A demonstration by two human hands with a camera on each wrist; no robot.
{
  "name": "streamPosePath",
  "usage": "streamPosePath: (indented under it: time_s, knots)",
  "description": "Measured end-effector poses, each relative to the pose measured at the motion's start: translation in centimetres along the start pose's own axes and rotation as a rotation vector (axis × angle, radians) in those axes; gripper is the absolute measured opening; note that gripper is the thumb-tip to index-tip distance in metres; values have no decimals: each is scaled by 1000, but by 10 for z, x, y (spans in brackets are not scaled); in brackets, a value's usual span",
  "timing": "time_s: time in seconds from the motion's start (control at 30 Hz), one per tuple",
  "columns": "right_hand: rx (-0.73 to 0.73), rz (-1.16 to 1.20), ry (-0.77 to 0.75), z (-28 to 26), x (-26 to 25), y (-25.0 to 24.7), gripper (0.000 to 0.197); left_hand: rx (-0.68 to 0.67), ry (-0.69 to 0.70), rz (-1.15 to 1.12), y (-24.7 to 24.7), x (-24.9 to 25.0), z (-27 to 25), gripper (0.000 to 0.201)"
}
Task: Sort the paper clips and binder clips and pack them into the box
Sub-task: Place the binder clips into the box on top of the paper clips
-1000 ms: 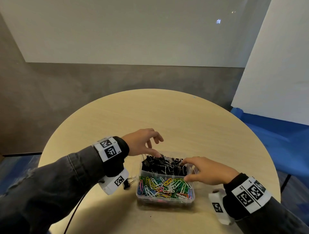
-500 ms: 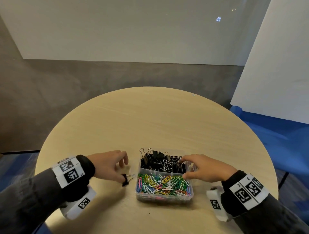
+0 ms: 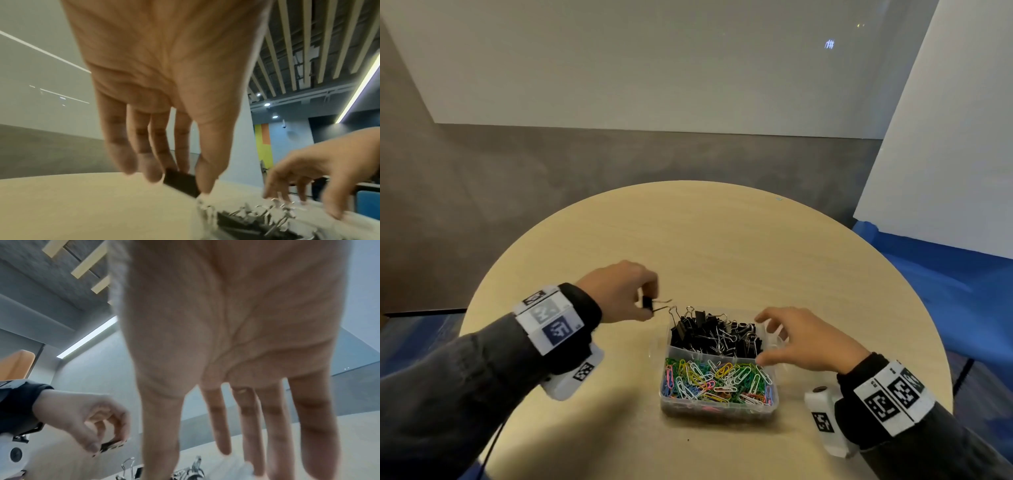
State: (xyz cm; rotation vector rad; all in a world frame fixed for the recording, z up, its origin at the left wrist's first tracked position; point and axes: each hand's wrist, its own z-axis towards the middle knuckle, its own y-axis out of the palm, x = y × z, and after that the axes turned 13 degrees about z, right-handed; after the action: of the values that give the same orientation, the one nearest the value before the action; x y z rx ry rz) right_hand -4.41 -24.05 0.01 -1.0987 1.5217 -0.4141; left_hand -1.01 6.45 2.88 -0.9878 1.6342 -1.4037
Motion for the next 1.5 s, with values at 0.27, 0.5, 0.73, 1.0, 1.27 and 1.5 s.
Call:
streamPosePath:
  time_s: [0.27,0.5,0.73,1.0,1.27,1.5]
  knots:
    - [275,201,-248,3,-14,-5,29,122,238,-171,-7,62,24,49]
    - [137,91,-269,2,-8,-2,18,75,-60,20,6,36,12,29]
    - [-36,0,-243,12,-16,7,18,54,-75,-190,20,26,16,9]
    - [-84,-24,-269,20,-24,4,22,-20,-1,-161,15,30,24,8]
    - [-21,-61,-260,28,-30,10,17,-175,86,-68,16,39,14,10]
    - [6,-42,-262,33,-32,14,8,-111,52,-32,20,42,14,20]
